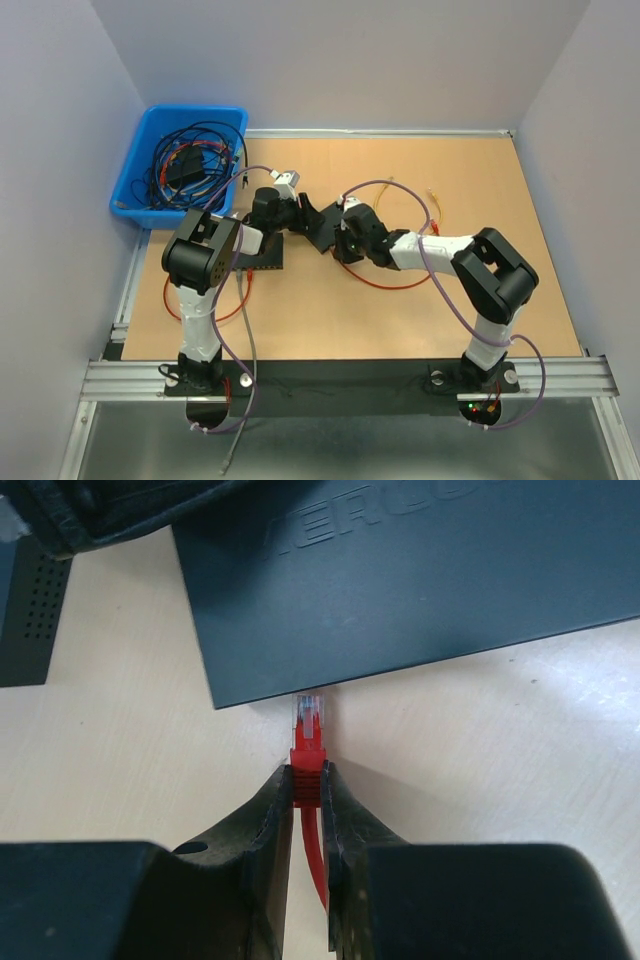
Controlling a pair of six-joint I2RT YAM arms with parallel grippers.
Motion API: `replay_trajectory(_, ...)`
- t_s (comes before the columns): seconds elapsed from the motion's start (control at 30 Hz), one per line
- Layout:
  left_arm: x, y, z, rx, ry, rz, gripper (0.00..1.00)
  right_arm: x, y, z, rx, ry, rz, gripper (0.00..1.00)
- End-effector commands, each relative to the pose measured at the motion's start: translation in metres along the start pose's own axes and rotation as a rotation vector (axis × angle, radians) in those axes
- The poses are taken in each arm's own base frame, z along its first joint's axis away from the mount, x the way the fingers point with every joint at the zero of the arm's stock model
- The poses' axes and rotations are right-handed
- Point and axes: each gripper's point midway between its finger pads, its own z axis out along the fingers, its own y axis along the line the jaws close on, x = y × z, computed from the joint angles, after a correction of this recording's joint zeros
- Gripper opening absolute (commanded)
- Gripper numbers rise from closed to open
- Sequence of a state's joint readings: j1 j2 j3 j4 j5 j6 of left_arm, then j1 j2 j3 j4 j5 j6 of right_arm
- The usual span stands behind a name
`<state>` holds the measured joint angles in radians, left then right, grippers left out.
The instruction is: Insert the plug into the switch port
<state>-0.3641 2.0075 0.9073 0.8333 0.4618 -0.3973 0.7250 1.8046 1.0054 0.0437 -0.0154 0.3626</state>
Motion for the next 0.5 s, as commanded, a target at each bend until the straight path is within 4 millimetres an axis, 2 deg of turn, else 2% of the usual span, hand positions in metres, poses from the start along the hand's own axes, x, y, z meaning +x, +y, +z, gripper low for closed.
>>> replay_trajectory(0.0, 0.011, -0.002, -0.003, 0.015, 0.023, 0.004, 0.56, -0.019, 0.015, -0.006, -0.03, -0.061, -0.022, 0.0)
replay_trajectory(0.17, 0.01, -0.003, -0.002, 0.016, 0.02, 0.005, 0.56, -0.022, 0.02, -0.01, -0.04, -0.07, -0.028, 0.0)
replay_trajectory(0.3, 0.011, -0.003, -0.002, 0.019, 0.022, 0.007, 0.56, -0.028, 0.015, -0.01, -0.001, -0.092, -0.026, 0.0)
replay_trajectory(0.47, 0.01, -0.003, -0.003, 0.02, 0.02, 0.009, 0.56, -0.031, -0.001, -0.009, 0.088, -0.104, -0.04, 0.0)
